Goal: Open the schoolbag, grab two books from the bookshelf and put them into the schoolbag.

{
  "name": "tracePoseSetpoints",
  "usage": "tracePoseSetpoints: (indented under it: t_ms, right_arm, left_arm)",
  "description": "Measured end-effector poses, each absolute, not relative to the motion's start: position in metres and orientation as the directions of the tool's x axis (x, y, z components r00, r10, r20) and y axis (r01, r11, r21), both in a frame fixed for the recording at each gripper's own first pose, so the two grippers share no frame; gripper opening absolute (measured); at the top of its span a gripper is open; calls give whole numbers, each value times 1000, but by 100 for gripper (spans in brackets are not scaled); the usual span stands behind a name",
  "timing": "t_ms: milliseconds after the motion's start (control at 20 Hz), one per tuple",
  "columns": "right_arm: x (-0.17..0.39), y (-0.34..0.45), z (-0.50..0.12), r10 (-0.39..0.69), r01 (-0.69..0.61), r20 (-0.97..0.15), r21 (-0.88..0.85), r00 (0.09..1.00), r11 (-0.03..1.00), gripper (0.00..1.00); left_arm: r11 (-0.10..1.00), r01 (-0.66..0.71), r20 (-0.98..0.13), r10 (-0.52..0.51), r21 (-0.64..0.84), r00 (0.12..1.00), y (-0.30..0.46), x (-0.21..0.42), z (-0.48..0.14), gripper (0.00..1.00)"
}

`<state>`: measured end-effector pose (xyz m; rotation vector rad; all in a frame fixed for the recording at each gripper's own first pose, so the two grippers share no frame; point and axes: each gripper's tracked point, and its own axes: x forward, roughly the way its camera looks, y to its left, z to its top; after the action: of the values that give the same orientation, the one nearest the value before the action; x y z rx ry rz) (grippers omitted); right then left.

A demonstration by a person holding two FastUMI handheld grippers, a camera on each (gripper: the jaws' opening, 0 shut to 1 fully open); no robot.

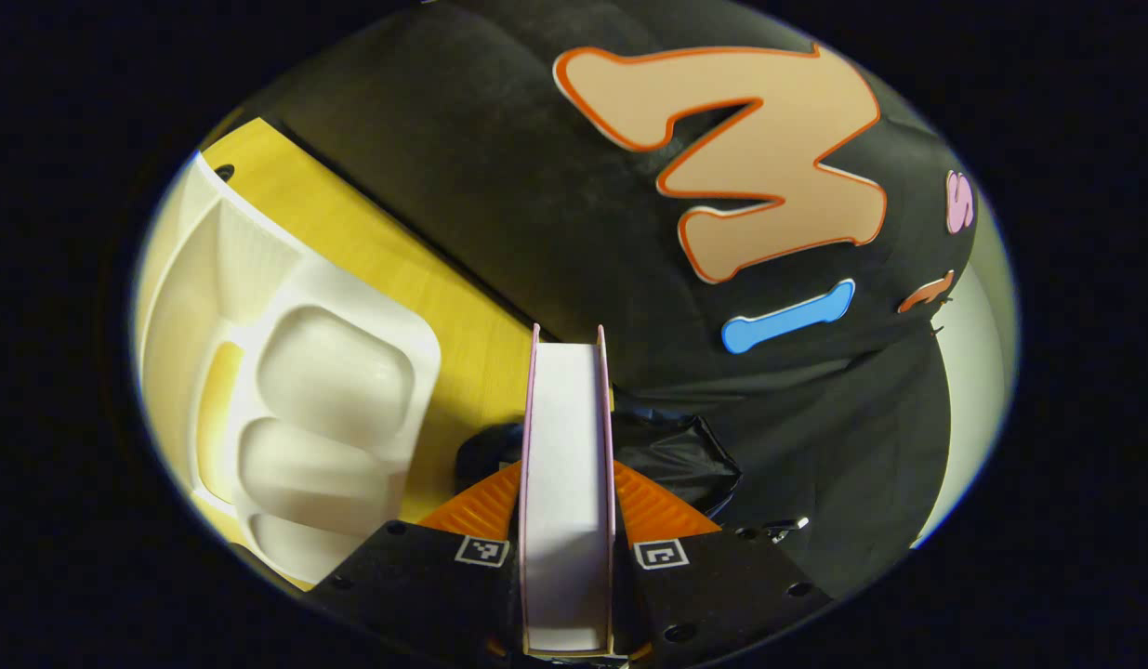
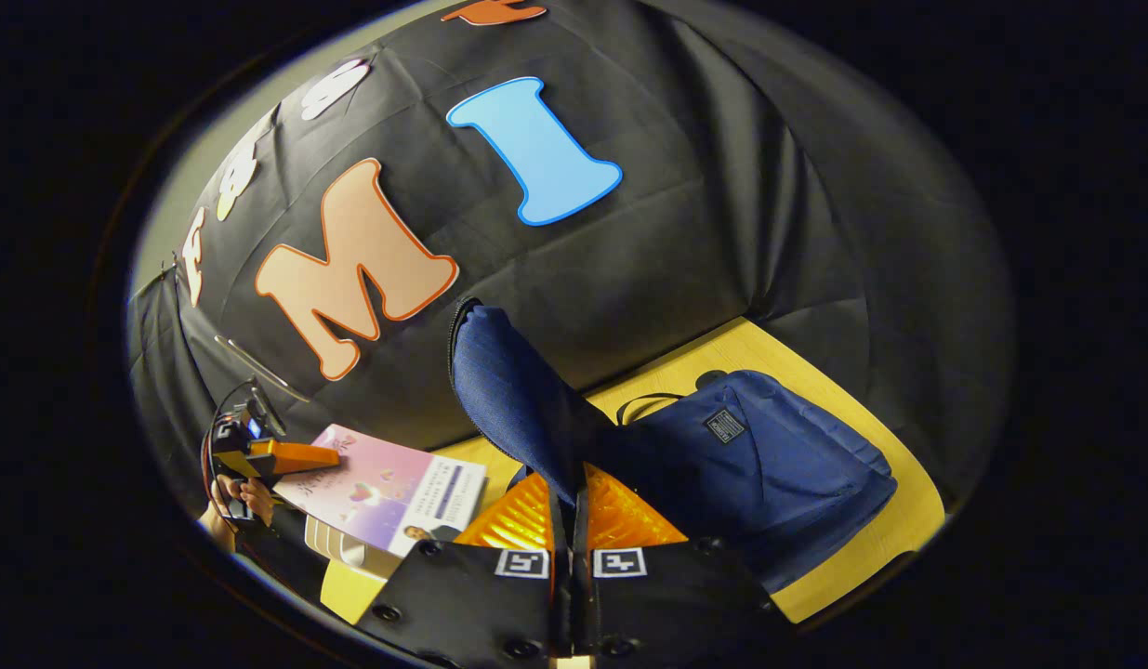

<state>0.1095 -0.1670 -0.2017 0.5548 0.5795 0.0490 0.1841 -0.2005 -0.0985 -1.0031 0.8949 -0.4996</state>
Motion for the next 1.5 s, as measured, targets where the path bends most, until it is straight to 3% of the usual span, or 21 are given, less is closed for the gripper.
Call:
tracePoseSetpoints:
  t_ms: [550,950,1500]
  right_arm:
    - [105,-183,-189,195,115,-481,541,855,833,4]
    - [104,-185,-190,209,102,-464,560,861,822,4]
    - [103,-177,-189,212,84,-458,546,863,834,4]
  left_arm:
    - [444,-110,-435,-749,-889,499,-306,187,-136,35]
    - [365,-259,-447,-754,-894,480,-364,179,-167,34]
    - [260,-357,-426,-723,-897,544,-398,191,-193,35]
